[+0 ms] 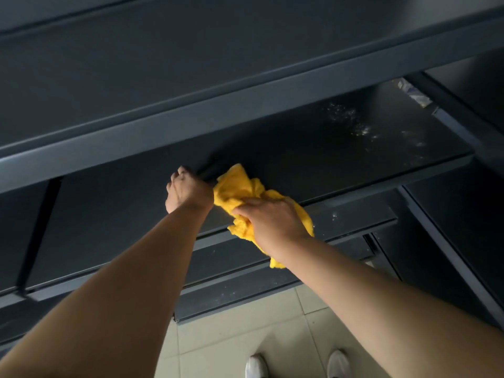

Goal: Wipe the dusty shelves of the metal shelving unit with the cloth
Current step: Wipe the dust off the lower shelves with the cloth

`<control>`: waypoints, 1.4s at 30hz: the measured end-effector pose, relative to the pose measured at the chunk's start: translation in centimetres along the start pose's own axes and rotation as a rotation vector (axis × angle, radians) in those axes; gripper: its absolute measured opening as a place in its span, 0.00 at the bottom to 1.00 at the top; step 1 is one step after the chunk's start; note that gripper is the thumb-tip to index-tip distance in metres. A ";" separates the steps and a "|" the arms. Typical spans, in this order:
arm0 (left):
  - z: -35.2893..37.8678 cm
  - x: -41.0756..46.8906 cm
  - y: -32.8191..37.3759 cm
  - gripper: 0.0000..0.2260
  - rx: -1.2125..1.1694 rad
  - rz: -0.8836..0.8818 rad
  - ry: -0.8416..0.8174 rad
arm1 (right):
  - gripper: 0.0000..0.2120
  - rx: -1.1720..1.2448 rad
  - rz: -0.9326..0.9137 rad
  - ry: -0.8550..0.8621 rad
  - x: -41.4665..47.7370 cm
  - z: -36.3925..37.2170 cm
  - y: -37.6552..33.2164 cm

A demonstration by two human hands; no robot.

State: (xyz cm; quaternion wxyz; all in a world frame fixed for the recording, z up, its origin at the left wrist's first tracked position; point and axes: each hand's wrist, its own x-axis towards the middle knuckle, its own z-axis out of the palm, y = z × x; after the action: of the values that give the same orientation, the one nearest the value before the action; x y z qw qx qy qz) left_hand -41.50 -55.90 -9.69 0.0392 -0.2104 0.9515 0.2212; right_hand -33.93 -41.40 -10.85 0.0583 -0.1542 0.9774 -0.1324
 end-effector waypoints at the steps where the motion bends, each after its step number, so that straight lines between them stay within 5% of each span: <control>1: -0.6 0.2 -0.5 0.20 -0.001 0.005 0.008 | 0.20 0.097 -0.017 0.007 0.2 -0.4 -0.6; 5: -3.0 0.8 -1.7 0.20 -0.042 0.014 0.038 | 0.23 0.622 0.131 0.059 2.1 -2.9 0.0; 9: -4.2 0.7 -1.8 0.18 -0.037 0.056 0.039 | 0.35 0.150 0.482 0.052 3.7 -4.9 3.1; 12: -3.8 0.4 -1.5 0.19 -0.026 0.106 0.005 | 0.32 -0.004 0.318 0.180 3.3 -4.3 2.7; 16: -2.3 -0.5 -1.0 0.24 -0.025 0.164 -0.112 | 0.25 -0.199 0.009 -0.158 2.9 -0.7 1.9; 42: 9.2 -6.1 16.6 0.25 0.186 0.466 -0.212 | 0.23 -0.040 0.408 -0.013 -1.2 -4.7 22.9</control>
State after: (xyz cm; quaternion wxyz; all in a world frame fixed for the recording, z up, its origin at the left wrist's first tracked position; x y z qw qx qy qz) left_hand -43.11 -36.02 -10.20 0.1060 0.0430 0.9810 0.1569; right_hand -40.08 -18.88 -12.63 0.0873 0.0450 0.9904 -0.0975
